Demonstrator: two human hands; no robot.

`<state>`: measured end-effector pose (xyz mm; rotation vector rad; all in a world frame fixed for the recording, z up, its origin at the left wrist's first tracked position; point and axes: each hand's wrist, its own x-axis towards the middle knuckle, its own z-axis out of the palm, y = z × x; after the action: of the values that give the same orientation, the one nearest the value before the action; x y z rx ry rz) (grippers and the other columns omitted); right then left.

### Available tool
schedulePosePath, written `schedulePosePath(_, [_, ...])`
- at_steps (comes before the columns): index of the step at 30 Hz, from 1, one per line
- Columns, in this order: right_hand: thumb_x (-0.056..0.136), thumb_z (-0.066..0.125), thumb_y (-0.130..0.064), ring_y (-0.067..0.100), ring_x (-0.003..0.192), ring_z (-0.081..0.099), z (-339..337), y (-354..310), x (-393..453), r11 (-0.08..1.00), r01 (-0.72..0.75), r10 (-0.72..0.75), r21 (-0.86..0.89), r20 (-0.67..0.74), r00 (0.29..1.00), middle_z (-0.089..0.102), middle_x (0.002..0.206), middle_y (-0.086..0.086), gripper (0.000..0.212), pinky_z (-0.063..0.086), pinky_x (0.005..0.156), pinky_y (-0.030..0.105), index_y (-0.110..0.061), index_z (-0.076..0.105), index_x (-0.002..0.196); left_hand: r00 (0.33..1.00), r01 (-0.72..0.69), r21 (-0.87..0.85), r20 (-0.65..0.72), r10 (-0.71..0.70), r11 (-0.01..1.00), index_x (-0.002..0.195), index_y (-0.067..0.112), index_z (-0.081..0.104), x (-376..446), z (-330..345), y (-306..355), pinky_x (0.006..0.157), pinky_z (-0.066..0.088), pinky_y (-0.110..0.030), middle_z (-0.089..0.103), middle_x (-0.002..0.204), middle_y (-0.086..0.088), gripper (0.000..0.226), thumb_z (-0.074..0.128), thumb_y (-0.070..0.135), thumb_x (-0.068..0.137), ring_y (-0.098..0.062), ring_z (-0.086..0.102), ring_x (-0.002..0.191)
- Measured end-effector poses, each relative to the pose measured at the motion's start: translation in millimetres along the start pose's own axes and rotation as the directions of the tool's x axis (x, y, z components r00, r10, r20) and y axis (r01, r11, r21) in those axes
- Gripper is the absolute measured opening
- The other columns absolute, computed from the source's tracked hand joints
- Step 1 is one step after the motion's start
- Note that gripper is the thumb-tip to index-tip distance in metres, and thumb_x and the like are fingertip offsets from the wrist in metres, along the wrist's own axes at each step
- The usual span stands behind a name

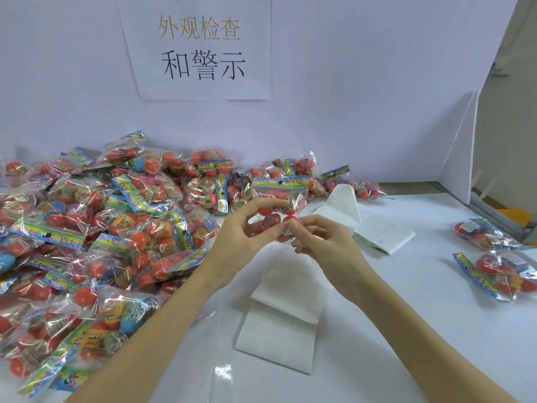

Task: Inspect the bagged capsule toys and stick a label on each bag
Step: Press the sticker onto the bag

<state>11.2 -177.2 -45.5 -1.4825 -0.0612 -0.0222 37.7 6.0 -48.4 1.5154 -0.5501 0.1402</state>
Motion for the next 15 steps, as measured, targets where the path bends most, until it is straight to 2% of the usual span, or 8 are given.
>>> schedulePosePath(3, [0.086,0.076,-0.022,0.019,0.085,0.068,-2.6,-0.2,1.4,0.951,-0.120,0.089,0.285,0.119,0.989,0.073,0.093,0.015,0.035,0.058,0.090,0.026,0.002,0.069,0.110,1.000,-0.007,-0.019,-0.003,0.007,1.000,0.121,0.024,0.073,0.6,0.0,-0.3,0.087,0.061,-0.033,0.073,0.115,0.000,0.033,0.071,0.003,0.096,-0.025,0.073,0.094])
schedulePosePath(6, [0.097,0.065,-0.004,0.019,0.099,0.070,-4.5,-0.2,2.9,0.886,-0.207,0.144,0.416,0.179,0.973,0.073,0.108,0.017,0.027,0.057,0.096,0.023,0.008,0.067,0.121,0.999,-0.046,-0.026,-0.005,0.046,0.999,0.135,0.028,0.064,1.0,1.3,1.7,0.086,0.062,-0.039,0.067,0.131,-0.001,0.046,0.069,0.001,0.098,-0.033,0.069,0.106])
schedulePosePath(9, [0.102,0.058,0.000,0.022,0.104,0.067,-7.2,-1.1,3.3,0.904,-0.221,0.159,0.367,0.193,0.968,0.069,0.114,0.021,0.027,0.057,0.095,0.024,0.010,0.066,0.125,0.999,-0.021,-0.074,-0.035,0.019,0.997,0.150,0.044,0.044,0.5,2.7,3.7,0.086,0.063,-0.041,0.069,0.126,-0.004,0.076,0.071,-0.001,0.095,-0.034,0.070,0.104])
schedulePosePath(11, [0.101,0.062,-0.010,0.023,0.099,0.065,-6.7,-2.1,2.8,0.919,-0.214,0.159,0.332,0.185,0.970,0.067,0.108,0.019,0.024,0.057,0.091,0.025,0.007,0.071,0.116,0.999,-0.002,-0.091,-0.045,-0.002,0.996,0.154,0.050,0.034,0.2,2.0,2.7,0.087,0.062,-0.040,0.072,0.115,-0.001,0.090,0.074,-0.002,0.093,-0.028,0.071,0.099])
schedulePosePath(13, [0.096,0.071,-0.024,0.022,0.090,0.064,-4.0,-1.5,2.0,0.945,-0.177,0.139,0.275,0.153,0.978,0.067,0.098,0.015,0.030,0.057,0.090,0.026,0.003,0.073,0.110,0.999,0.014,-0.084,-0.050,-0.018,0.996,0.155,0.051,0.030,-0.2,0.8,1.7,0.088,0.061,-0.035,0.074,0.111,0.006,0.095,0.077,-0.001,0.091,-0.021,0.071,0.099])
schedulePosePath(15, [0.087,0.078,-0.030,0.023,0.087,0.064,-2.1,-0.3,1.2,0.969,-0.129,0.107,0.209,0.112,0.988,0.069,0.094,0.016,0.042,0.058,0.087,0.025,0.003,0.071,0.111,0.998,0.039,-0.108,-0.035,-0.043,0.993,0.154,0.049,0.031,-0.1,0.0,0.6,0.090,0.060,-0.035,0.073,0.118,0.002,0.094,0.080,0.002,0.089,-0.024,0.072,0.103])
